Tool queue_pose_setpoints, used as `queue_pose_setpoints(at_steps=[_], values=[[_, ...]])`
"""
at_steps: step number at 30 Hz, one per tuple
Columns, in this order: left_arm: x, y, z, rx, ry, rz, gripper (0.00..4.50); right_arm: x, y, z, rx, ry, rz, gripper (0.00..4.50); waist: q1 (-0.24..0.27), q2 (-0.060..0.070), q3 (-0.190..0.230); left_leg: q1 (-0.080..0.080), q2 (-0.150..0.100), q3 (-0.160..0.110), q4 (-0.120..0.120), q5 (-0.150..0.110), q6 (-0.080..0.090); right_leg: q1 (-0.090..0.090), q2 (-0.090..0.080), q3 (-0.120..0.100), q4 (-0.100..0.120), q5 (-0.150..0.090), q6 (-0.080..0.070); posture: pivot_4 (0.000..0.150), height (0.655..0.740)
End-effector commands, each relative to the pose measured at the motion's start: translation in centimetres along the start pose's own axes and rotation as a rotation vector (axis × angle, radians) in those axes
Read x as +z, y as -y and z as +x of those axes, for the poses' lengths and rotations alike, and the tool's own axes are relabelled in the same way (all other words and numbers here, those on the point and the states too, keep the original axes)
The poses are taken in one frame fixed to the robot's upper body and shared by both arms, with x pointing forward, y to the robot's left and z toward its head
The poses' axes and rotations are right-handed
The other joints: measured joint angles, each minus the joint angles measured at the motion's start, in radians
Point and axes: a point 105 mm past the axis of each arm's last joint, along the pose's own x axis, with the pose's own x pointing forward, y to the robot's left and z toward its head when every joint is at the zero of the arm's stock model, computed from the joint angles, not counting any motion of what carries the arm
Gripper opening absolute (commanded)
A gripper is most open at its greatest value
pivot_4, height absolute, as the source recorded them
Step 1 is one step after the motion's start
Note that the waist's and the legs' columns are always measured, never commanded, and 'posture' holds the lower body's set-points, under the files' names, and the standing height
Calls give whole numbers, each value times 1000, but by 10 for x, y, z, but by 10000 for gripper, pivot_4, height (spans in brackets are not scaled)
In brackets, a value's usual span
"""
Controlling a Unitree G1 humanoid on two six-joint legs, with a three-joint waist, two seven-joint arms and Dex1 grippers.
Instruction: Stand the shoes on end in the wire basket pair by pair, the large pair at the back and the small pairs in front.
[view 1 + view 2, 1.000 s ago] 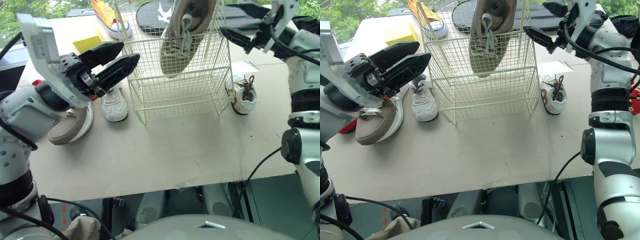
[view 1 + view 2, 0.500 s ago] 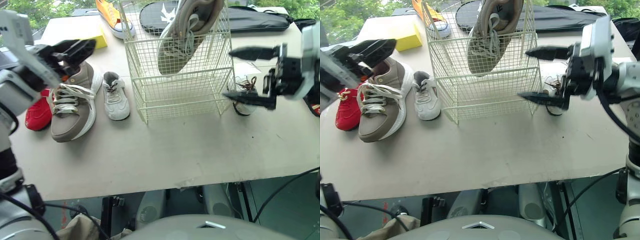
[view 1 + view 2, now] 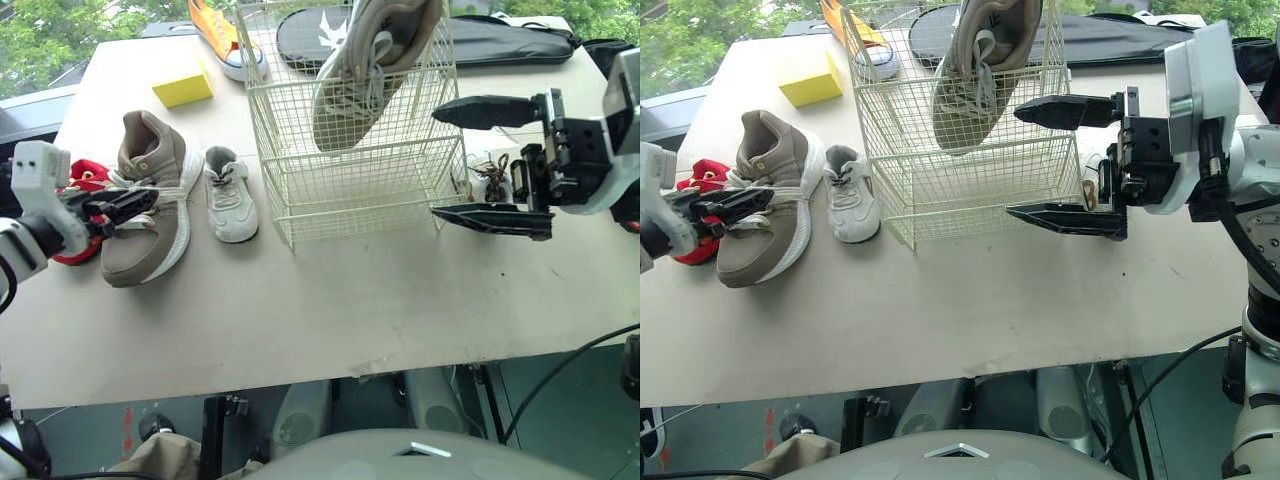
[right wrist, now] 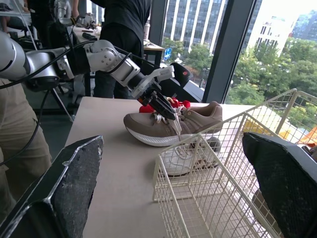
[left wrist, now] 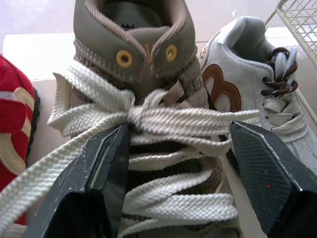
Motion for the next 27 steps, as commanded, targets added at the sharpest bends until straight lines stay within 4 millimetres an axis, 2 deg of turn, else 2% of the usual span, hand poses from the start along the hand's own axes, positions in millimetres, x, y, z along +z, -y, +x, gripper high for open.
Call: queue_pose_setpoints(at_steps=[1,2,3,6,8,9,11,14,16,20,25,27], values=[[10,-31,-101,64,63,-37,35029,12,-10,8,26,28,-48,44713,-24,-6,-1,-1,1,1,0,0,0,-3,1,1,0,0,0,1500,7400],[18,-35,-135,83,73,-27,35029,12,-12,9,28,29,-50,44713,-41,-12,-3,-1,3,1,-1,0,0,-5,1,4,1,1,-2,1500,7400],[25,-39,-155,106,80,1,35029,12,-12,10,30,32,-50,44713,-54,-14,-4,1,2,0,-3,-1,-2,-9,1,3,1,1,-3,1500,7400],[42,-50,-167,122,97,13,35029,13,-15,13,32,42,-65,44713,-28,-10,-3,2,0,-5,-6,-2,-4,-10,1,-12,-3,0,-5,1500,7400],[41,-51,-167,111,55,32,35029,15,-18,16,36,49,-76,44713,3,5,-4,2,-1,-4,-7,-2,-4,-5,-4,-18,-5,1,-7,1500,7400],[40,-52,-165,109,35,43,35029,15,-19,16,37,58,-70,44713,5,6,-5,6,-3,-3,-7,-3,-3,0,-6,-18,-6,1,-7,1500,7400],[43,-55,-162,120,36,41,35029,14,-18,17,34,55,-66,44713,10,5,-6,7,-4,-4,-7,-4,-1,1,-7,-19,-5,1,-7,1500,7400],[45,-60,-161,142,22,36,35029,15,-18,17,31,56,-72,44713,8,-4,-10,6,-1,-8,-7,-3,-3,1,-4,-22,-4,2,-8,1500,7400],[41,-65,-160,152,-6,40,35029,16,-20,13,27,55,-72,44713,6,-6,-10,6,0,-11,-7,-3,-3,1,-3,-22,-4,2,-8,1500,7400],[31,-63,-152,99,-44,20,35029,11,-29,8,49,16,-41,44713,3,-5,-10,6,0,-12,-8,-3,-3,0,-3,-21,-7,2,-8,1500,7400],[19,-63,-135,67,-93,27,35029,5,-35,-1,59,-53,-41,44713,3,-5,-10,5,0,-12,-10,-3,-3,0,-3,-22,-9,2,-8,1500,7400],[16,-56,-121,9,-97,25,35029,6,-37,-2,56,-54,-42,44713,3,-5,-10,5,0,-12,-10,-3,-3,0,-3,-21,-9,2,-8,1500,7400]])
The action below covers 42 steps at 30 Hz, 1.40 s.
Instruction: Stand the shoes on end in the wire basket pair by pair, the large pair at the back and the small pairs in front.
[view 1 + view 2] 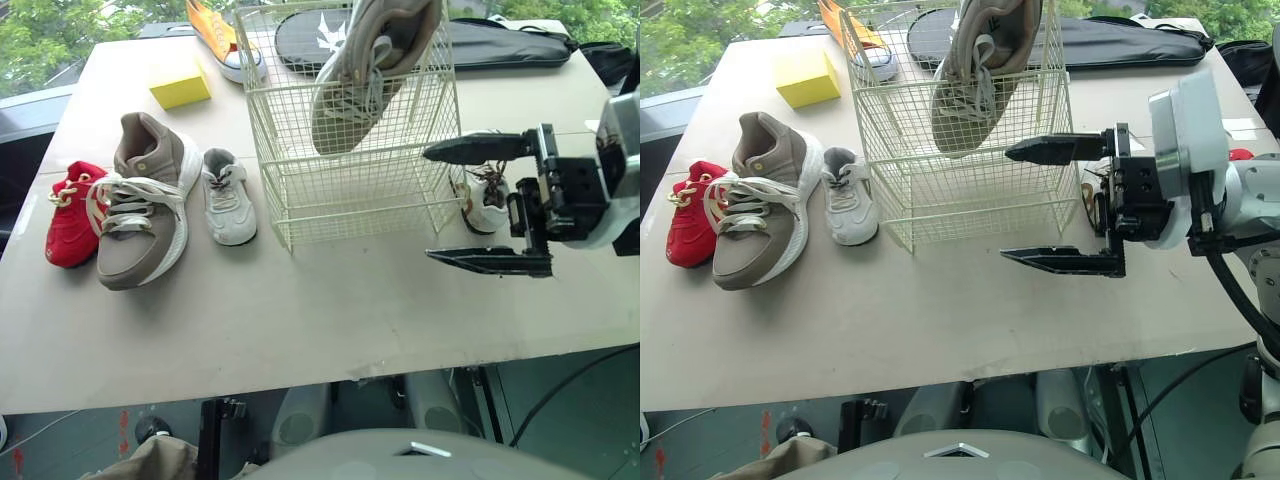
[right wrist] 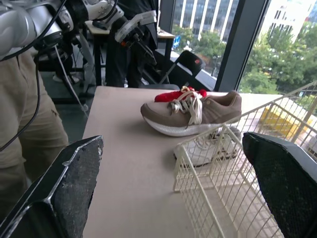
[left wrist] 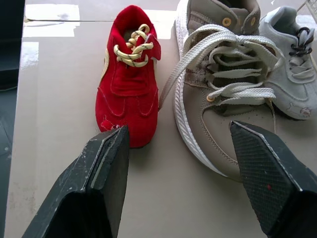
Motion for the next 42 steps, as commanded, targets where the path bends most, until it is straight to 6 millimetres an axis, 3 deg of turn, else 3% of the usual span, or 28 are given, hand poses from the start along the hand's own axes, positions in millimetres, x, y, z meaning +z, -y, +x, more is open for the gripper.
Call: queue_pose_setpoints(at_steps=[1,5,8,12,15,24,28,33,34,38,42], values=[[3,14,20,-96,7,21,35029,13,-6,-4,-2,14,-66,44713,0,0,0,0,0,0,0,0,0,0,0,0,0,0,0,1500,7400],[-8,34,54,-184,-52,45,35029,14,-8,-6,-10,4,-66,44713,5,0,0,0,0,0,0,0,0,0,0,0,1,0,0,1500,7400],[-12,36,77,-153,-65,100,35029,16,-9,-8,-22,-4,-67,44713,5,0,0,0,0,0,1,0,0,0,-1,0,1,0,0,1500,7400],[-1,43,97,-144,-9,113,35029,16,-13,-10,-32,-9,-61,44713,4,-1,0,-1,0,-1,1,0,0,0,-1,0,1,0,0,1500,7400],[9,40,110,-95,13,80,35029,17,-14,-11,-45,-12,-57,44713,8,-1,0,-1,-1,-1,2,0,0,-1,0,0,2,0,0,1500,7400],[9,25,135,1,-56,92,35029,18,-13,-14,-67,-20,-69,44713,15,-1,-1,-1,-1,0,5,0,0,0,1,0,5,0,0,1500,7400],[-6,27,147,-42,-180,93,35029,19,-13,-17,-86,-34,-76,44713,21,-1,-1,-1,-2,1,7,0,0,0,1,0,6,0,0,1500,7400],[-17,47,168,-184,-242,18,35029,21,-12,-20,-98,-41,-76,44713,25,-1,-1,-2,-6,3,11,0,0,2,1,-2,7,0,0,1500,7400],[-27,51,176,-204,-277,17,35029,22,-13,-20,-100,-47,-76,44713,26,-1,-1,-2,-6,3,12,0,0,2,1,-2,8,0,0,1500,7400],[-51,52,197,-183,-328,35,35029,27,-17,-22,-109,-66,-77,44713,48,12,-9,-1,-10,3,13,-1,2,4,-3,-3,8,0,1,1500,7400],[-60,54,202,-191,-312,-20,20293,33,-22,-25,-123,-85,-68,45000,53,17,-14,0,-12,2,14,-1,3,8,-6,-4,8,0,2,1500,7400]])
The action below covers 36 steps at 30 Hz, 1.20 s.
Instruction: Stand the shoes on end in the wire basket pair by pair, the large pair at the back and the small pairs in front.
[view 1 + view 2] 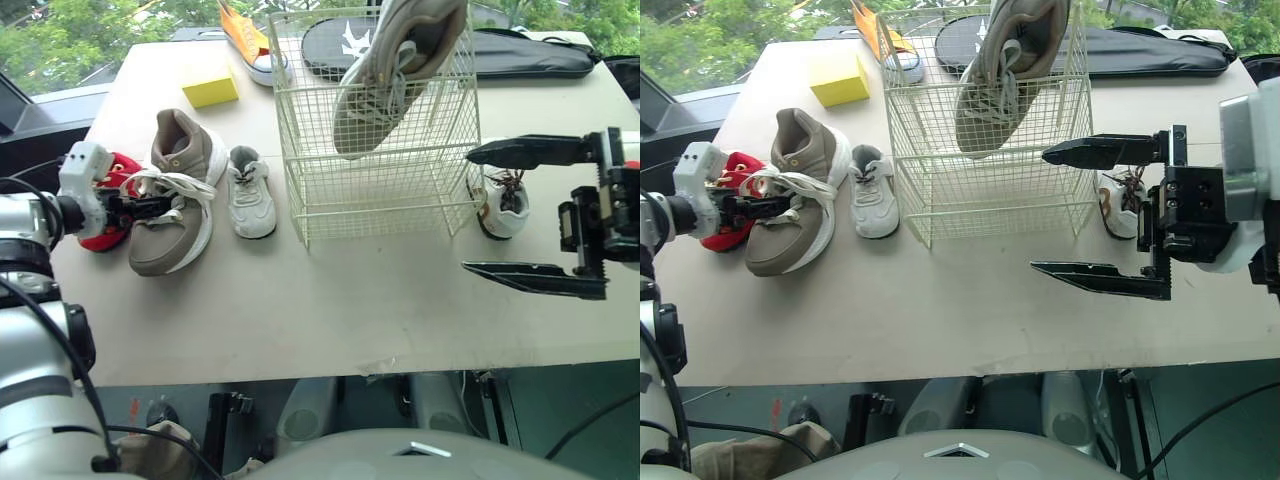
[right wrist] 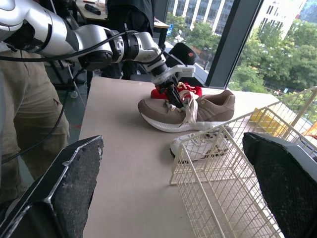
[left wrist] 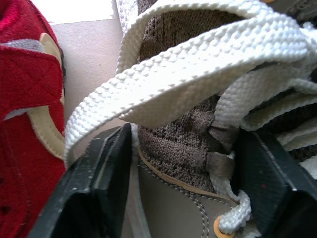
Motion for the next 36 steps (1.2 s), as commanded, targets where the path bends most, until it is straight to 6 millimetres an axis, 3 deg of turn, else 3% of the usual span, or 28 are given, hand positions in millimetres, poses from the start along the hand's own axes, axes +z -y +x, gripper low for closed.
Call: queue_pose_setpoints(at_steps=[1,3,5,8,11,13,16,22,27,32,36], values=[[-41,6,21,-46,-102,-92,16812,13,-5,-4,-20,-3,-29,45000,-1,3,-3,1,0,0,0,-2,4,1,-1,0,0,0,1,1500,7400],[-36,7,19,-68,-59,-112,9475,14,-6,-5,-24,-7,-24,45000,-1,4,-4,3,-1,0,0,-3,6,3,-1,0,0,-1,2,1500,7400],[-20,10,12,-120,35,-144,6906,14,-6,-5,-28,-5,-17,45000,-2,4,-4,6,-2,-1,0,-4,7,6,-2,0,0,-2,3,1500,7400],[13,19,-10,-234,213,-176,6699,14,-3,-3,-31,3,-5,45000,-4,2,-3,9,-2,-2,0,-5,8,9,-3,0,0,-3,5,1500,7400],[29,29,-30,-290,302,-175,6623,13,1,-2,-29,13,2,45000,-11,-8,2,7,-1,-7,0,-5,8,8,-3,-1,-1,-3,5,1500,7400],[44,42,-53,-328,392,-181,6542,12,6,0,-23,27,7,45000,-18,-14,4,6,1,-9,0,-3,5,8,-2,-2,-1,-3,5,1500,7400],[55,52,-83,-295,493,-161,6515,10,13,3,-19,41,11,45000,-34,-25,3,-4,3,-11,2,-2,3,-2,-2,-2,-1,-2,4,1500,7400],[95,80,-128,-193,716,-39,6479,2,38,7,-42,58,19,45000,-31,-24,4,-6,2,-9,1,-2,3,-6,-6,0,-2,-2,4,1500,7400],[167,132,-132,-146,1003,108,6472,-1,54,6,-81,57,-5,45000,1,-26,5,-7,0,-11,3,-2,2,-5,-5,-3,-1,-2,4,1500,7400],[214,180,-133,-142,1232,140,6472,8,58,-1,-146,79,-32,45000,-3,-27,5,-8,-3,-10,3,-2,2,-5,-7,-2,-4,0,6,1500,7400],[235,213,-130,-15,1367,236,6472,11,61,-8,-213,60,-30,45000,-9,-27,5,-9,-4,-11,3,-2,2,-7,-7,-1,-5,0,6,1500,7400]])
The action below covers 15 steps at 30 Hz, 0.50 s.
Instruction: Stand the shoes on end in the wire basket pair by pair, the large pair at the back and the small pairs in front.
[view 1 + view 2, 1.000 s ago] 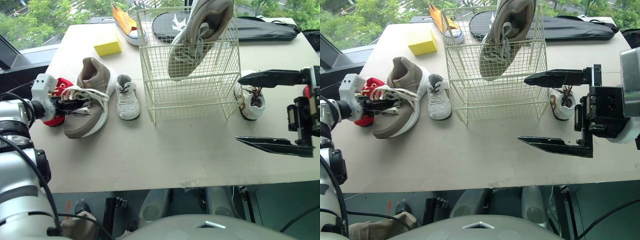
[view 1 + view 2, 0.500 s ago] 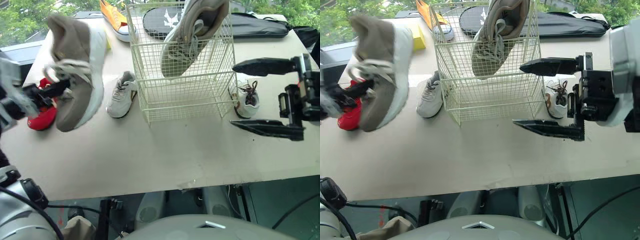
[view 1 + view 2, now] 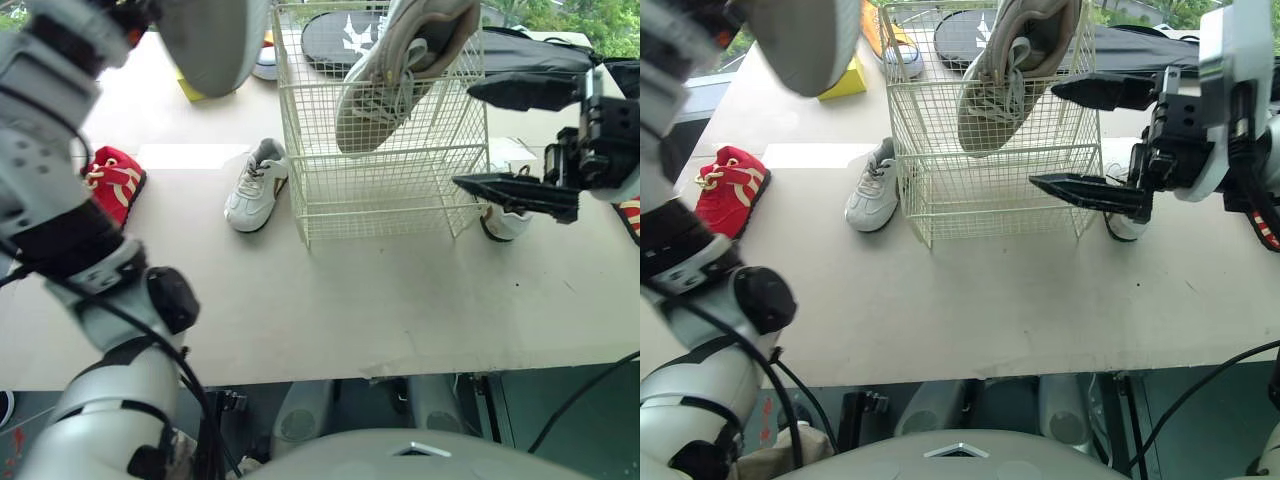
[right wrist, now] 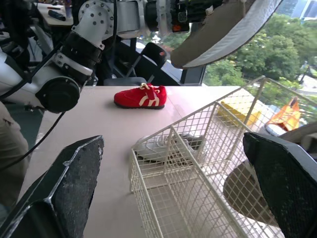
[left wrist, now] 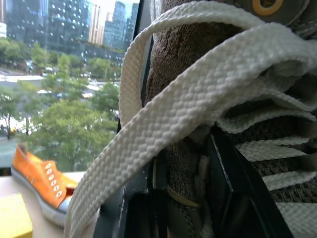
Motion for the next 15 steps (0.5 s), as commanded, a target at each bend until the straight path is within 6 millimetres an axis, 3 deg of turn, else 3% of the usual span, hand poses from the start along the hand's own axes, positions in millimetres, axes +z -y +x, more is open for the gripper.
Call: queue_pose_setpoints(at_steps=[1,5,6,9,11,15], values=[[37,24,10,47,228,155,6472,12,1,-7,-52,-1,-52,45000,-5,0,0,1,0,1,-1,0,0,0,0,1,0,0,0,1500,7400],[15,53,27,125,321,166,6472,13,-2,-12,-94,-10,-57,45000,3,0,0,2,0,2,-2,0,0,0,0,2,0,0,0,1500,7400],[10,61,28,134,346,252,6472,14,-3,-13,-105,-6,-55,45000,4,0,0,2,0,3,-2,0,0,0,0,2,0,0,0,1500,7400],[3,74,32,156,414,282,6472,17,-7,-16,-116,-10,-57,45000,7,0,0,1,-1,5,-1,0,0,0,0,3,0,0,1,1500,7400],[-5,91,32,112,457,371,6472,19,-9,-17,-124,-10,-58,45000,5,0,0,1,-1,5,-1,0,0,0,0,3,1,1,1,1500,7400],[-34,98,23,117,492,524,6472,25,-10,-22,-161,-14,-65,45000,5,0,0,2,-1,6,-2,0,0,0,1,5,1,1,1,1500,7400]])
